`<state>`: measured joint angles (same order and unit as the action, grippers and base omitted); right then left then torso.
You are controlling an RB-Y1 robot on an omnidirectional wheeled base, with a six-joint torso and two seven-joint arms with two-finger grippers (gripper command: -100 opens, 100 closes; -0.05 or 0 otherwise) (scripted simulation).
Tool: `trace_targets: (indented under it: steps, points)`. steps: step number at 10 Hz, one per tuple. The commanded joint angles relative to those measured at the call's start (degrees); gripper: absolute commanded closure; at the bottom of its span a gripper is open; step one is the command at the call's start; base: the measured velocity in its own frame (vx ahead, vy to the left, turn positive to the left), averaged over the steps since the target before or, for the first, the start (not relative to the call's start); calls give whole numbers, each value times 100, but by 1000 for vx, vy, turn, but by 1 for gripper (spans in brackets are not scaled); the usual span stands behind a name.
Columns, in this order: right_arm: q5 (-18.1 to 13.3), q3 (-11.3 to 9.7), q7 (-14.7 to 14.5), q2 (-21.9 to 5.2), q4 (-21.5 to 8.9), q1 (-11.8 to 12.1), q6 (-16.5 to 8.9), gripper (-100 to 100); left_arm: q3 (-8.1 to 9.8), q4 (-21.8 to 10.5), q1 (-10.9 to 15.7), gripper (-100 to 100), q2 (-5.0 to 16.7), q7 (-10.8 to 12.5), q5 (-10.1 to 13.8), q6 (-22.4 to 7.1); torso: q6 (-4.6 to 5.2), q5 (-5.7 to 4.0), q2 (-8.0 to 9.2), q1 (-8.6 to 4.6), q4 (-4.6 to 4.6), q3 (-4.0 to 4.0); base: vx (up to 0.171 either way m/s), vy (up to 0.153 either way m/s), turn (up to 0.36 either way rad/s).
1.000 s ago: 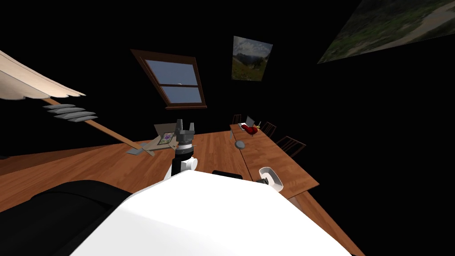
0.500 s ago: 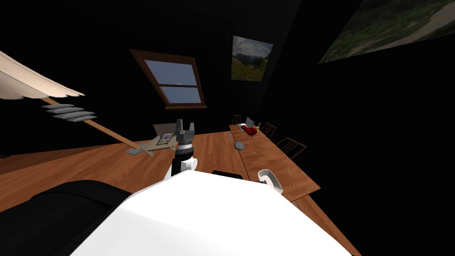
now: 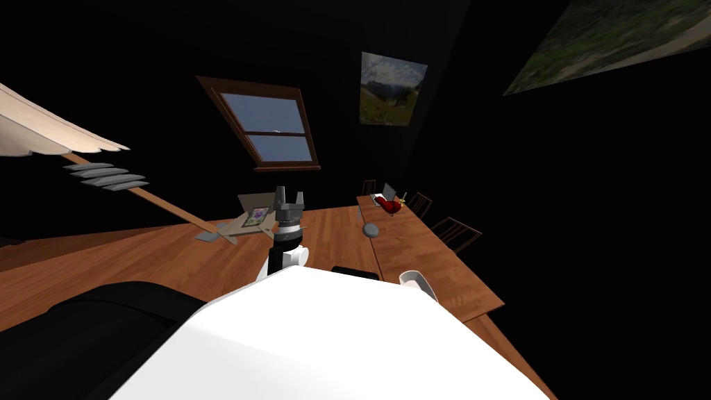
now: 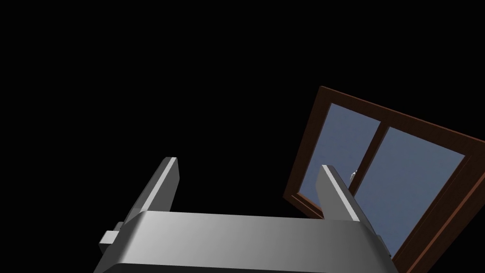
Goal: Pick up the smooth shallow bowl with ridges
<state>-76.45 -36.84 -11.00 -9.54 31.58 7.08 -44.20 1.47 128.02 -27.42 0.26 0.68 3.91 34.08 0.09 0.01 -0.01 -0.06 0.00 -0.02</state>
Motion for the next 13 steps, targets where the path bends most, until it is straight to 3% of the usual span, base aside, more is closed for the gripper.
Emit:
trace_targets:
  steps: [1, 4, 5, 6, 13]
  points:
    - [0, 0, 0, 0, 0, 0, 0, 100, 0, 0, 0, 0, 0, 0, 0, 0, 0, 0, 0, 0, 0, 0, 0, 0, 0]
    - [1, 2, 3, 0, 1, -1, -1, 100, 0, 0, 0, 0, 0, 0, 0, 0, -2, 3, 9, 11, 2, 5, 0, 0, 0]
    - [1, 2, 3, 0, 0, 0, 0, 0, 0, 0, 0, 0, 0, 0, 0, 0, -2, 4, 10, 12, 2, 6, 0, 0, 0]
    - [179, 95, -244, -139, 109, -99, 156, 100, 0, 0, 0, 0, 0, 0, 0, 0, -2, 5, 11, 13, 2, 6, -54, 63, -43]
    - [663, 349, -830, -572, 346, -409, 651, 100, -1, 0, 1, 0, -1, 0, 0, 0, -1, 15, 47, 55, 10, 28, -77, 87, -26]
